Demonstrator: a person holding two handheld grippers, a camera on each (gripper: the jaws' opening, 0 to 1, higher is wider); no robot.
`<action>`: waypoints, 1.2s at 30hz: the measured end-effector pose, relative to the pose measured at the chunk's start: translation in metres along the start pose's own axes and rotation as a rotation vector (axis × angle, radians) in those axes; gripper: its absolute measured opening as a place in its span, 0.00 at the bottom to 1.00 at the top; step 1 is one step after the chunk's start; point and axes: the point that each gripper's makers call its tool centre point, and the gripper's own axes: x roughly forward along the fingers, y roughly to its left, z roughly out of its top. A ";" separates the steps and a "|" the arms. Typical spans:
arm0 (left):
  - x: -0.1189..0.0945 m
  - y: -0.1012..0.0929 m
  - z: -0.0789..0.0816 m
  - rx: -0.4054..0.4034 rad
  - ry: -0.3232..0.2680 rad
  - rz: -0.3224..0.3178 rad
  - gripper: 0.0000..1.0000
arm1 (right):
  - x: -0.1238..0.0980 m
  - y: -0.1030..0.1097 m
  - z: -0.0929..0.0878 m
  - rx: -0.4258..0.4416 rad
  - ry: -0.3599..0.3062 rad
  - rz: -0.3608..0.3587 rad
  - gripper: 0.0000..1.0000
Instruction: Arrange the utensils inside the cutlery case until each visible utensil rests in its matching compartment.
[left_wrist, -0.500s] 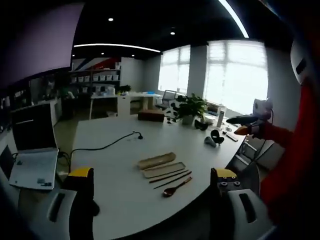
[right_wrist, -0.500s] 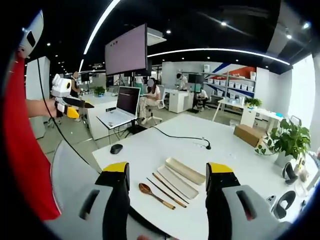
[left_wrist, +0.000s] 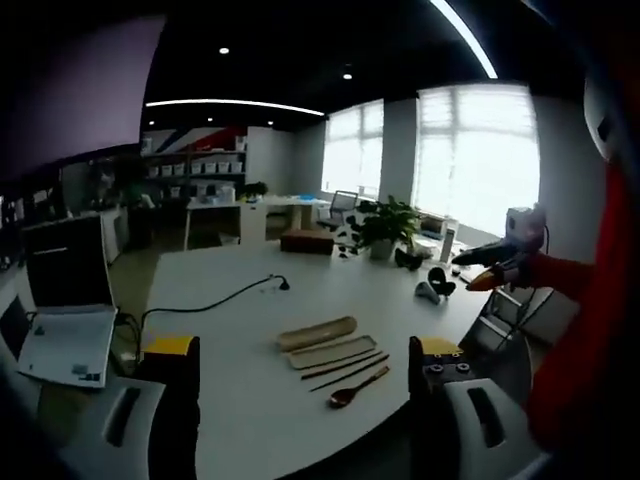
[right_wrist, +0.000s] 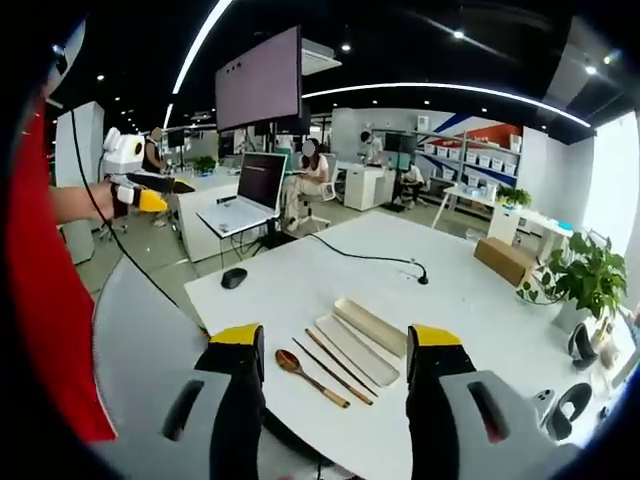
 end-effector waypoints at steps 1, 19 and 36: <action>0.001 -0.003 -0.006 0.004 0.026 -0.019 0.88 | 0.000 -0.007 -0.006 -0.060 0.042 -0.036 0.41; -0.004 0.014 -0.044 -0.054 0.092 0.032 0.86 | 0.037 0.000 -0.039 -0.074 0.202 0.051 0.39; -0.011 0.032 -0.035 -0.062 0.068 0.035 0.84 | 0.069 -0.018 -0.043 -0.083 0.276 -0.014 0.23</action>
